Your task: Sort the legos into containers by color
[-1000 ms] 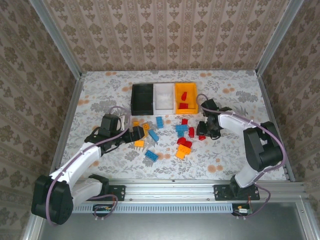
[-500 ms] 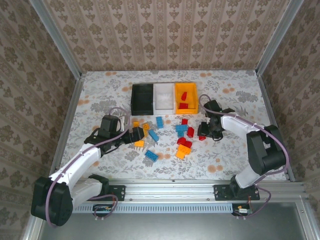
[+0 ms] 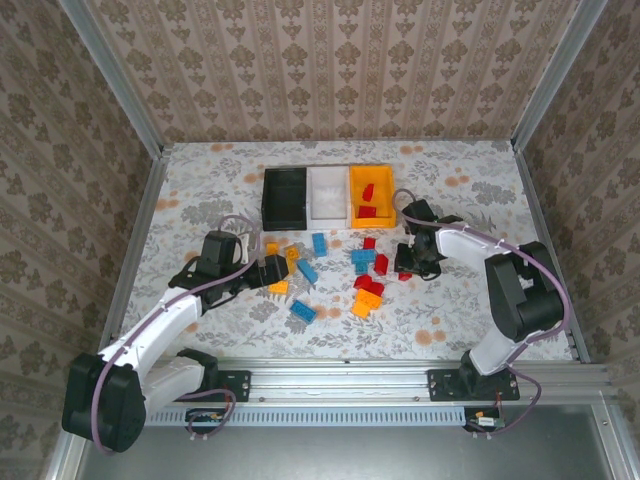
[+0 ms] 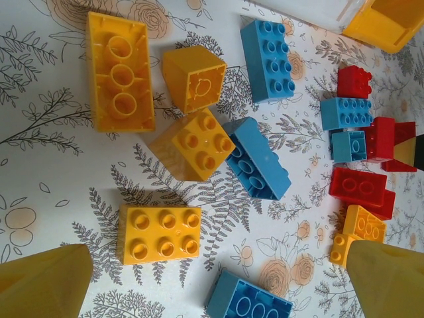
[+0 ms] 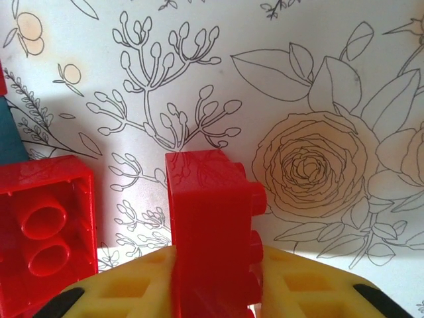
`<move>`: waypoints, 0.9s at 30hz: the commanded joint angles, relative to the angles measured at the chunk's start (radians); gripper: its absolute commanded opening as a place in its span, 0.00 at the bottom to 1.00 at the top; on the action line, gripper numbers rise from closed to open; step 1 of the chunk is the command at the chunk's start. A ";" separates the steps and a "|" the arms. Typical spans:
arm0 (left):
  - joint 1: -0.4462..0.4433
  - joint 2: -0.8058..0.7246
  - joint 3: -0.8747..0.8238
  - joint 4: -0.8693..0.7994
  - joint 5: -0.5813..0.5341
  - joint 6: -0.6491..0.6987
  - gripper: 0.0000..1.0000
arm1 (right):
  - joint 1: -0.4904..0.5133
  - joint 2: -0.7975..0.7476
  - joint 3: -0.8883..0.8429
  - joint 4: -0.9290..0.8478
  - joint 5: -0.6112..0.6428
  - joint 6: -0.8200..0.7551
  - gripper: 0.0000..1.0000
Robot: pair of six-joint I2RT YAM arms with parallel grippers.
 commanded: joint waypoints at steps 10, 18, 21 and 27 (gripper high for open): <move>0.004 -0.014 -0.031 0.025 -0.009 -0.018 1.00 | 0.004 -0.215 0.193 -0.179 0.041 -0.002 0.31; 0.009 -0.026 -0.035 0.013 -0.015 -0.014 1.00 | 0.011 -0.082 0.476 -0.188 0.011 -0.019 0.31; 0.013 -0.037 -0.032 -0.007 -0.020 -0.005 1.00 | 0.022 0.030 0.580 -0.177 0.017 -0.027 0.31; 0.044 -0.083 -0.033 -0.066 -0.039 0.020 1.00 | 0.045 0.281 0.790 -0.201 0.044 -0.059 0.31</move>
